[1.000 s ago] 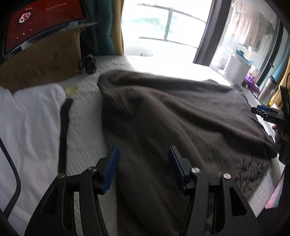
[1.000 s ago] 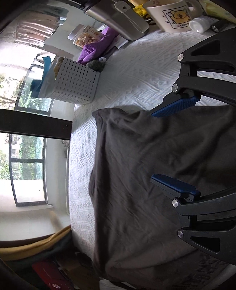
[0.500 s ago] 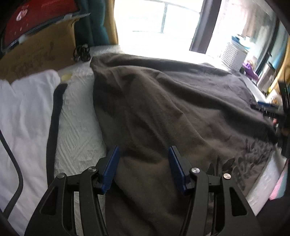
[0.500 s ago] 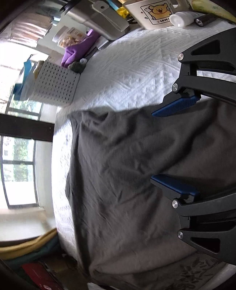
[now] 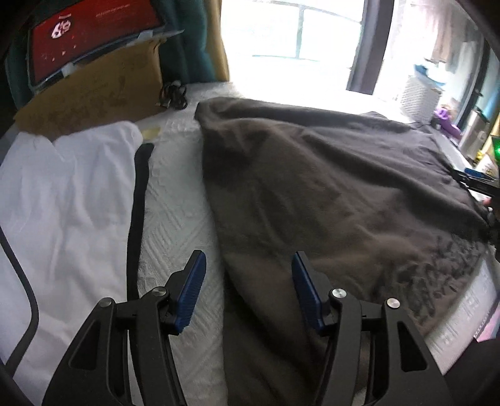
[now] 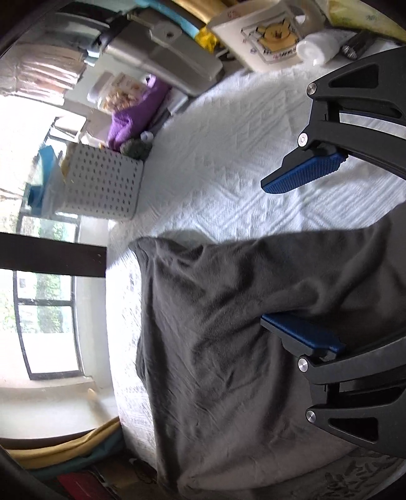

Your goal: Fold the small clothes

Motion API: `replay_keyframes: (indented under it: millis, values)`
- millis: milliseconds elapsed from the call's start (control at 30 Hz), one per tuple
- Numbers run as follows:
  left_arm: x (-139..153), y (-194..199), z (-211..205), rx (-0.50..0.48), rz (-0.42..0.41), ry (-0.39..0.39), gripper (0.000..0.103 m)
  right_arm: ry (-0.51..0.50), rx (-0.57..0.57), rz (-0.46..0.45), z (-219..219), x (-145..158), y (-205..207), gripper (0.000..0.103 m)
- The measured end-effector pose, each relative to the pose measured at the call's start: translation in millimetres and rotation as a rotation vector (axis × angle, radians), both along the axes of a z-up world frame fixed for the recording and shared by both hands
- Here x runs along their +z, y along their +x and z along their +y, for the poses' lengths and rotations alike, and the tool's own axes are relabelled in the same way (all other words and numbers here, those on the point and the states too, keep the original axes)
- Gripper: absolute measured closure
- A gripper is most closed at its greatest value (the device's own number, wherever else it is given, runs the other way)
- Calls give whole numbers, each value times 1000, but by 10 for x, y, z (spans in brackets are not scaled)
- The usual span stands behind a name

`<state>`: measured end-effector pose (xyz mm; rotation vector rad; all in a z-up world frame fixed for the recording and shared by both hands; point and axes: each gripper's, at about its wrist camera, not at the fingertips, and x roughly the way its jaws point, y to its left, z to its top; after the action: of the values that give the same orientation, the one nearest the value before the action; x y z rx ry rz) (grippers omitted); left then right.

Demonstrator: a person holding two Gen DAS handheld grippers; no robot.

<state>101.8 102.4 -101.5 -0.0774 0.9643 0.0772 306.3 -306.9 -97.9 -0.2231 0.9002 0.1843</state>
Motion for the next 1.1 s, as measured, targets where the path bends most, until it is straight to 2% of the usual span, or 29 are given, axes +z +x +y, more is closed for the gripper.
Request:
replay_keyframes:
  millis: [200, 267, 333, 400, 600, 700, 767, 800, 833, 867, 933, 1100]
  values:
    - [-2, -256, -47, -17, 5, -53, 45, 44, -61, -41, -246, 183, -292, 25]
    - [-13, -388, -36, -8, -5, -70, 42, 49, -70, -44, -307, 197, -412, 25]
    - [-26, -478, -24, -4, -12, -106, 36, 48, -81, -43, -349, 173, -521, 25]
    - [-66, -560, -51, -11, -6, -139, 35, 53, -91, -39, -381, 146, -601, 25]
    - [-121, -650, -198, -60, -11, -132, 35, 59, -104, -42, -393, 144, -844, 25]
    - [-172, -706, -229, -71, -31, -98, 35, 69, -117, -44, -430, 141, -951, 25]
    - [-176, -723, -229, -77, -47, -78, 57, 81, -122, -47, -455, 148, -1007, 25]
    - [-174, -731, -236, -89, -51, -68, 73, 87, -124, -47, -465, 155, -1038, 25]
    - [-168, -740, -234, -108, -50, -88, 85, 91, -124, -47, -467, 158, -1059, 25]
    - [-159, -750, -240, -120, -51, -104, 88, 92, -122, -48, -460, 159, -1083, 25]
    - [-100, -800, -283, -135, -74, -79, 91, 85, -108, -45, -419, 149, -1124, 25]
    - [45, -890, -182, -134, -105, -82, 91, 32, -119, -39, -401, 73, -1157, 25]
